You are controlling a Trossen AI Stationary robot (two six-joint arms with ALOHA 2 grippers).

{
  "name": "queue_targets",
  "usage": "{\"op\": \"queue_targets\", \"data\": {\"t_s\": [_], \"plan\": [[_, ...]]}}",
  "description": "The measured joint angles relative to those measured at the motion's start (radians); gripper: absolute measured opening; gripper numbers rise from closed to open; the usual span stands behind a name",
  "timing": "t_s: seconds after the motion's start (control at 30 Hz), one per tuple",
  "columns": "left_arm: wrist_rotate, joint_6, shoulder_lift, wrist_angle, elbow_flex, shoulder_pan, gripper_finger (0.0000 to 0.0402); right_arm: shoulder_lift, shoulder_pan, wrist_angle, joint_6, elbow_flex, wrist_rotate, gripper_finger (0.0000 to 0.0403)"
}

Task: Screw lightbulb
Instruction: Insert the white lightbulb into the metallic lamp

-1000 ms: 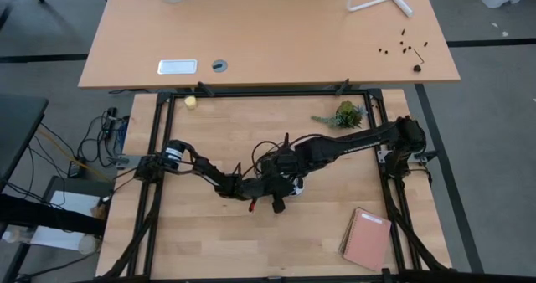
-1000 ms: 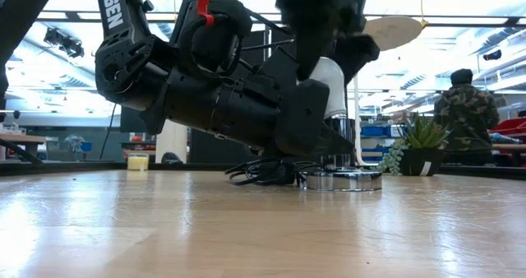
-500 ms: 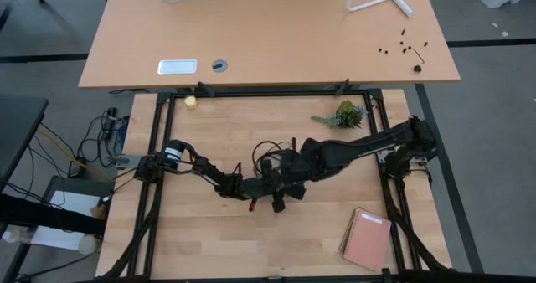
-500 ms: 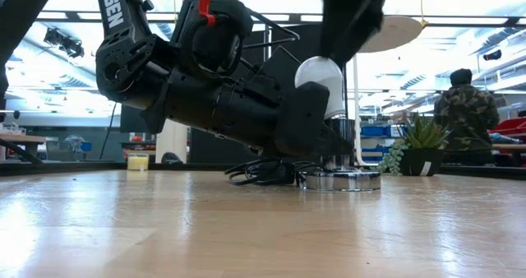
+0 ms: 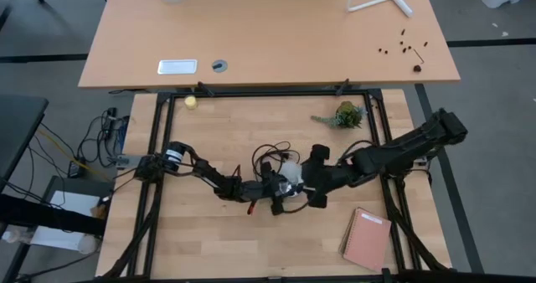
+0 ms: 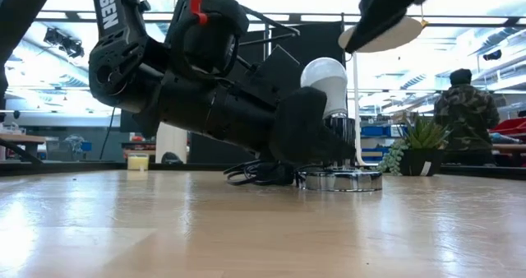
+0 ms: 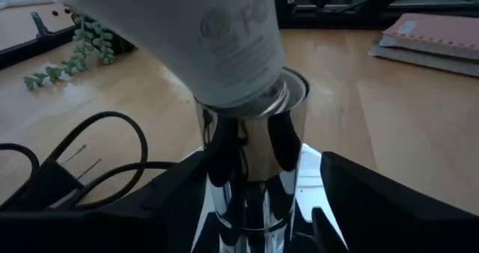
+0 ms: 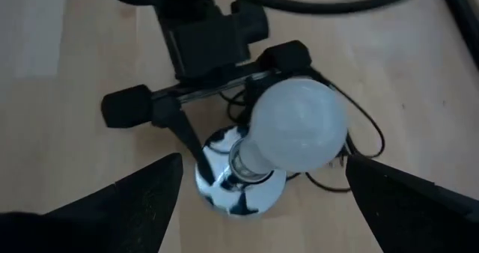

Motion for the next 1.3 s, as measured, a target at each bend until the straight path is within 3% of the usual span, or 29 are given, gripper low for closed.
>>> {"op": "queue_targets", "data": {"t_s": [0.27,0.6,0.8,1.03,1.3], "plan": [[-0.062,0.007,-0.032,0.0,0.0,-0.042,0.0272,-0.154,0.004,0.282,-0.012,-0.29,0.017,0.0381],[-0.111,0.015,-0.113,-0.082,0.001,-0.077,0.0273,-0.178,0.003,0.614,-0.018,-0.535,0.005,0.0374],[-0.113,-0.005,-0.133,-0.118,0.002,-0.08,0.0273,-0.178,0.004,0.831,-0.068,-0.615,-0.044,0.0374],[-0.132,-0.03,-0.133,-0.118,0.002,-0.08,0.0273,-0.17,0.003,0.887,-0.126,-0.626,-0.046,0.0374],[-0.185,-0.023,-0.133,-0.127,0.002,-0.082,0.0273,-0.073,-0.04,0.924,-0.144,-0.626,-0.07,0.0374]]}}
